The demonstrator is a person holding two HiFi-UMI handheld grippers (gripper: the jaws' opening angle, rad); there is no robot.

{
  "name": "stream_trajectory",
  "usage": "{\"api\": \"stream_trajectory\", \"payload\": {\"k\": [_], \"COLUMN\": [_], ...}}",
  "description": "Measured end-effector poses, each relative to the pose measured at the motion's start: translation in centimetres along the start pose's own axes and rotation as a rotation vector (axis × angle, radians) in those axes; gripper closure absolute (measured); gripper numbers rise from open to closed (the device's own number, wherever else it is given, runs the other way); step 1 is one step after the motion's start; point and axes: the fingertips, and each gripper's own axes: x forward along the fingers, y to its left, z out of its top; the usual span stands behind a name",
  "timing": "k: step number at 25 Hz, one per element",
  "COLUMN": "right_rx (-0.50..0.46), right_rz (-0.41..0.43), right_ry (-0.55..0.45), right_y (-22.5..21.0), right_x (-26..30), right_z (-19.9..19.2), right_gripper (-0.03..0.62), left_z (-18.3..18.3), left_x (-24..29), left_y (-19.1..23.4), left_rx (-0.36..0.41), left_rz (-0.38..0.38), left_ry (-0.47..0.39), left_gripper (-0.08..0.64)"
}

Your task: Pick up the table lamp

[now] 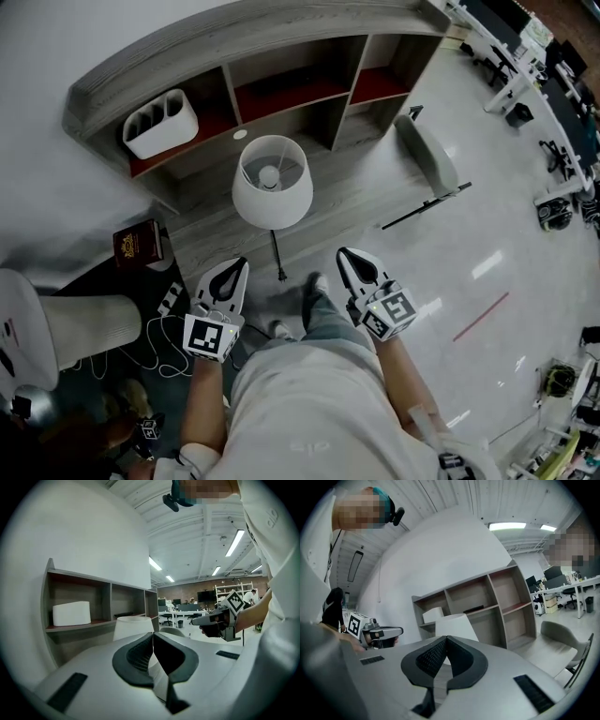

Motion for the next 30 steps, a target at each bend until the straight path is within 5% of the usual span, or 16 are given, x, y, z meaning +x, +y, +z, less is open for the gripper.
{"api": "stream_trajectory", "payload": {"k": [7,12,17,23,30], "right_rx": [0.011,0.03,0.055,0.077,0.095], "right_rz": [0.064,0.135,0.195,0.207,0.126], "right_ry": [0.013,0.038,0.083,0.134,0.157], "right_y": [-6.5,-9.7,-11.5,-12.7,-14.1], "right_x": [4.2,7.2,9.5,11.3,11.6], "right_z": [1.7,1.9,0.6,-1.8,-3.9], "right_gripper": [0.561,0.561,0.561,0.561,0.561], "left_z": [1.8,3.4,5.0,2.8,0.4], "left_x": [6.9,10.9,13.3,15.1,16.6], "left_y": [2.1,1.9,2.5,1.9,1.4], "left_rx": [0.027,0.123,0.256,0.38,0.581], "left_rz": [0.015,-0.027,-0.066,-0.229,-0.449], "left_ry": [0.033,0.101,0.143,0.332,0.534], "left_gripper": [0.544,0.541,0.467,0.41,0.397]}}
